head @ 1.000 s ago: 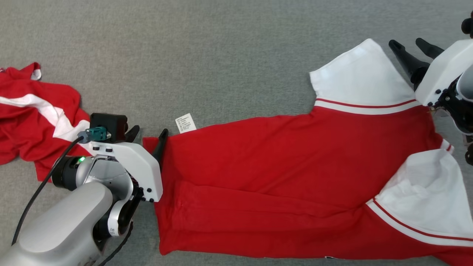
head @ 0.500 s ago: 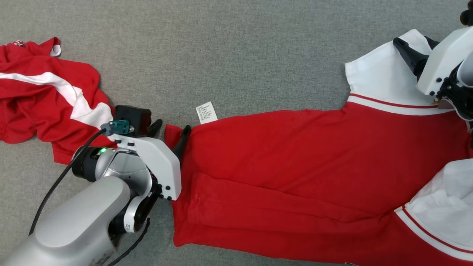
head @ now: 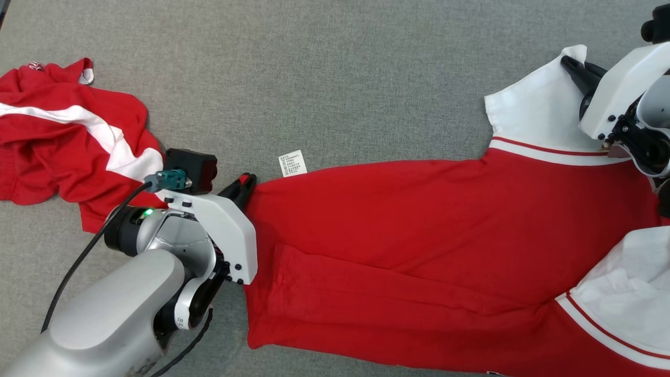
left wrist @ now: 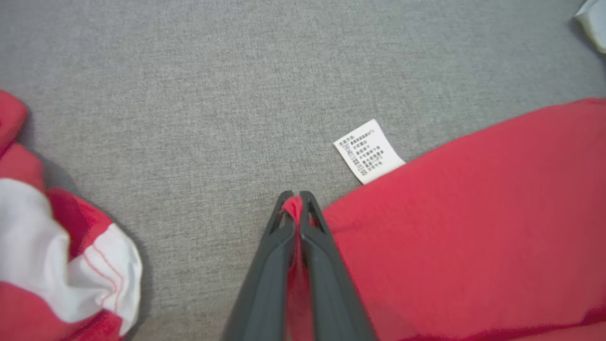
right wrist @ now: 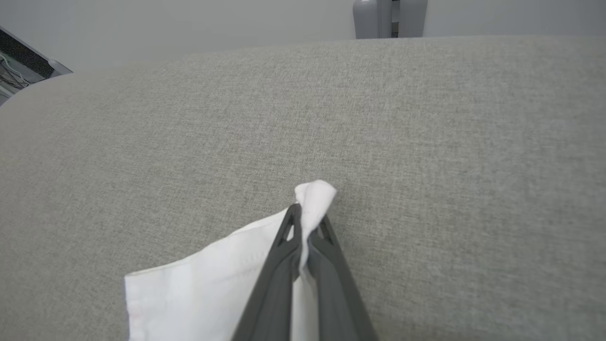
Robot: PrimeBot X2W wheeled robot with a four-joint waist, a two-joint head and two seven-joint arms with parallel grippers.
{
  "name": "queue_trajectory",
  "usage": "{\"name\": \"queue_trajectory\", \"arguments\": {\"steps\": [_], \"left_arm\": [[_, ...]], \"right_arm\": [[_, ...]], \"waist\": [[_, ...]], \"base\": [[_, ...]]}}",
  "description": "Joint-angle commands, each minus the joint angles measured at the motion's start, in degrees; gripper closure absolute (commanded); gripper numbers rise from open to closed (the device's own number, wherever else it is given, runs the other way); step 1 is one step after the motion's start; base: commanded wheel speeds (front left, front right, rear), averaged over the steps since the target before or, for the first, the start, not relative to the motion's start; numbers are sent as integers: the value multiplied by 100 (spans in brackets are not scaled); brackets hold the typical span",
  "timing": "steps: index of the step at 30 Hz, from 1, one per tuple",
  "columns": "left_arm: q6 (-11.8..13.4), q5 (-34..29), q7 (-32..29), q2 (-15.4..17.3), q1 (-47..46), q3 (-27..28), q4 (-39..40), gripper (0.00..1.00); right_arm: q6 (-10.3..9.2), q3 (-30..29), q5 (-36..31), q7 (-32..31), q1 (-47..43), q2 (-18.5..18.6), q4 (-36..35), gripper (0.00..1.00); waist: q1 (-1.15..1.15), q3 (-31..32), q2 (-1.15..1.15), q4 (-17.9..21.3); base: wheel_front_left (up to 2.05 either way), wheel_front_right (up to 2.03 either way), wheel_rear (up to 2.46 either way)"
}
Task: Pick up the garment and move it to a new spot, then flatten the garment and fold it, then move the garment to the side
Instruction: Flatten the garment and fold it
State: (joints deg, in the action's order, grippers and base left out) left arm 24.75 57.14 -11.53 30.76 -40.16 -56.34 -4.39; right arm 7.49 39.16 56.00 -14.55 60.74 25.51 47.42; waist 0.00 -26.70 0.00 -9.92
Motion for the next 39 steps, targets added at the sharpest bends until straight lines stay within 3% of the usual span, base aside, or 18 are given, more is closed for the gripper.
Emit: {"name": "queue_trajectory", "arguments": {"steps": [1,12,28,39], "left_arm": [[14,12,53,53,44,49,-3,100],[-40,221,170,185,439,113,-92,100],[-155,374,209,541,860,89,-105,100],[-158,459,-301,819,1190,-276,194,100]], "right_arm": [[1,16,77,105,-5,43,6,100],[1,317,747,647,-367,194,-18,100],[1,931,1437,820,-1054,588,-455,100],[1,1446,1784,391,-1601,926,-1090,100]], "waist": [[0,52,0,11],[0,736,0,197],[0,1463,0,668],[0,1899,0,860]], "base": [[0,0,0],[0,0,0],[0,0,0],[0,0,0]]}}
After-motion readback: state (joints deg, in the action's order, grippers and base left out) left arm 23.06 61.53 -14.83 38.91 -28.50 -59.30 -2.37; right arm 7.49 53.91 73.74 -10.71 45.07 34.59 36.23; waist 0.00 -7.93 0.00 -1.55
